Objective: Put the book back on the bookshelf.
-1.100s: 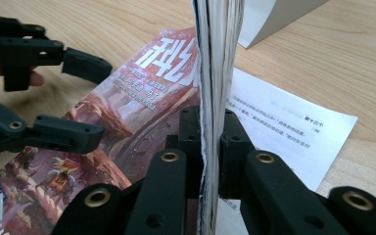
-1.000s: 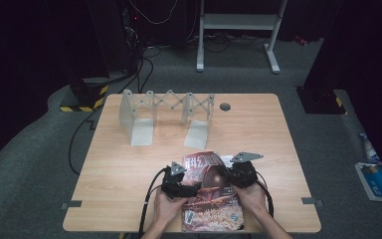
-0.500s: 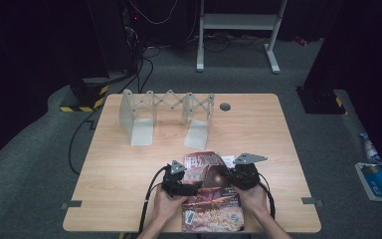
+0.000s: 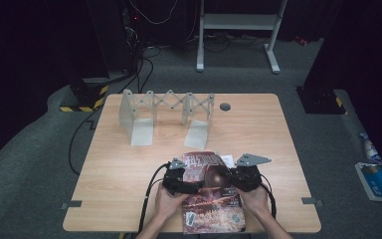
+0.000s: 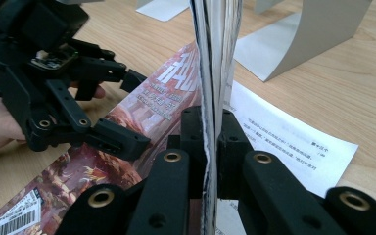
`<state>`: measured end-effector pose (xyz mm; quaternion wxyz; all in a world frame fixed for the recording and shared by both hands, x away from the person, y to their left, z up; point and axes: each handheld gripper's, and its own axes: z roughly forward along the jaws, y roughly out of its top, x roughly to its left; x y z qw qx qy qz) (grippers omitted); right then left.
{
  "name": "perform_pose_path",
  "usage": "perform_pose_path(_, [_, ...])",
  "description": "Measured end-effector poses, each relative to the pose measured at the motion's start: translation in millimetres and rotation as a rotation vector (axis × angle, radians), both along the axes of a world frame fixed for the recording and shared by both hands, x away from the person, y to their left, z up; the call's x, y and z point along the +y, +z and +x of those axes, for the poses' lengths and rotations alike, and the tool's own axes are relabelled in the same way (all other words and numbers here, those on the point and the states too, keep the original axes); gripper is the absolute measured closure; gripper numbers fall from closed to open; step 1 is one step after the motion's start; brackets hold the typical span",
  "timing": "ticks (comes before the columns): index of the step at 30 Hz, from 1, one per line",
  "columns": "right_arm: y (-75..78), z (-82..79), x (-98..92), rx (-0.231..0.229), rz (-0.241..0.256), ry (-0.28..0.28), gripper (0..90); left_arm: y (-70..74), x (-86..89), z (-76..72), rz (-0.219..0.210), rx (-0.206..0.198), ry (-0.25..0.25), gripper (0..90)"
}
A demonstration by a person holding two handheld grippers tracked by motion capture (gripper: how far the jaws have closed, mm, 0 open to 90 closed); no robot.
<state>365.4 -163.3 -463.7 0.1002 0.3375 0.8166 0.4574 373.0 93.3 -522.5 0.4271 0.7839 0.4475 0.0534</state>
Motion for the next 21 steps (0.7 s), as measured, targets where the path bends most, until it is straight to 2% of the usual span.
perform_pose_path(5, [-4.5, 2.8, -1.7, 0.001, -0.006, -0.01, 84.8, 1.1, 3.0, 1.2, 0.0, 0.005, 0.011, 14.7])
perform_pose_path(8, [-9.7, 5.1, -2.3, 0.012, -0.006, -0.017, 84.6, 2.4, 6.3, 0.9, 0.018, 0.006, 0.01, 18.1])
perform_pose_path(12, [-15.3, 9.5, -2.9, 0.02, -0.02, -0.015, 84.4, 3.1, 8.5, 1.3, 0.015, 0.006, 0.038, 29.1])
perform_pose_path(15, [-18.0, 11.5, -4.2, 0.031, -0.017, -0.018, 84.3, 3.3, 9.8, 1.8, 0.019, 0.001, 0.039, 32.2])
perform_pose_path(16, [-20.8, 12.3, -5.1, 0.039, -0.016, -0.023, 84.2, 3.6, 10.7, 2.0, 0.022, 0.0, 0.038, 36.8])
perform_pose_path(17, [-20.8, 12.3, -5.1, 0.039, -0.016, -0.023, 84.2, 3.4, 11.1, 2.1, 0.014, 0.004, 0.042, 36.8])
perform_pose_path(21, [-25.5, 14.2, -7.0, 0.049, -0.02, -0.026, 83.5, 2.8, 12.5, 3.9, -0.007, 0.032, 0.061, 46.6])
